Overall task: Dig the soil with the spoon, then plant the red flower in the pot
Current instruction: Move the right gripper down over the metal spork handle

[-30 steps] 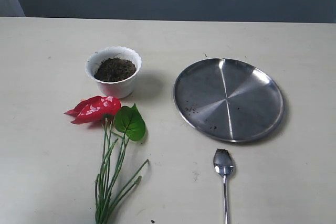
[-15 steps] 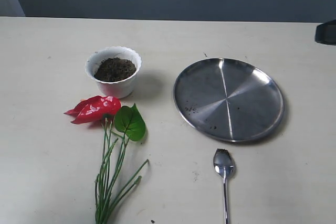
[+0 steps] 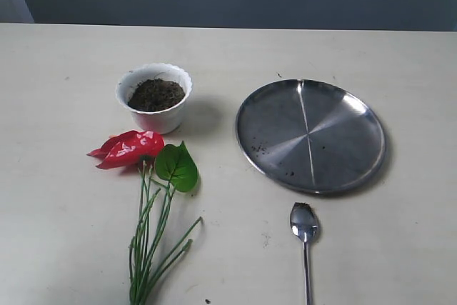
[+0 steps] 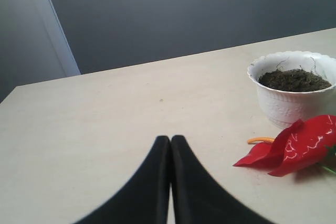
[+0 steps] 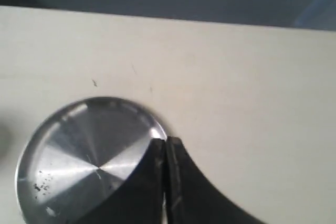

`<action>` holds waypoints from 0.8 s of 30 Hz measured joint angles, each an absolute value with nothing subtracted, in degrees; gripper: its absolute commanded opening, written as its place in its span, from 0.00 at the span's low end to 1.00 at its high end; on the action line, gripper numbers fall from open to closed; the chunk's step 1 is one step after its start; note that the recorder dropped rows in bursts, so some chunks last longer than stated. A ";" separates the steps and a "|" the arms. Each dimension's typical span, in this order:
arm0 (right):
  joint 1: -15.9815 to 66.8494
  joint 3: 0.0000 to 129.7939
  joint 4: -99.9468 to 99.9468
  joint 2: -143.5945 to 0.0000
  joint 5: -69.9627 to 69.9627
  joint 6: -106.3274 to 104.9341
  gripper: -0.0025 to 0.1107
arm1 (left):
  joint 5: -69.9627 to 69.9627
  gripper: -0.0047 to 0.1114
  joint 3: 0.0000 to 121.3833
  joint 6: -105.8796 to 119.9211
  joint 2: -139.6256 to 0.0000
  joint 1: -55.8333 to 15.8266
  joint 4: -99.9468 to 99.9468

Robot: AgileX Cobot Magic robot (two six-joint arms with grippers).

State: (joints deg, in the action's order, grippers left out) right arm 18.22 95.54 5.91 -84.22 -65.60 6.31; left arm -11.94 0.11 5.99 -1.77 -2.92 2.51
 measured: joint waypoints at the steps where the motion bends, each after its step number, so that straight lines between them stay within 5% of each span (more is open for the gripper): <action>1: 18.22 96.50 4.98 -86.51 -66.78 6.31 0.02 | -11.94 0.04 0.11 5.99 -1.77 -2.92 2.51; 10: 31.21 81.02 -3.06 -92.76 -68.68 7.46 0.02 | -11.94 0.04 0.11 5.99 -1.58 -2.92 2.51; 24: 52.14 47.48 -2.75 -73.29 -55.26 31.68 0.02 | -11.94 0.04 0.11 5.99 -1.58 -2.92 2.51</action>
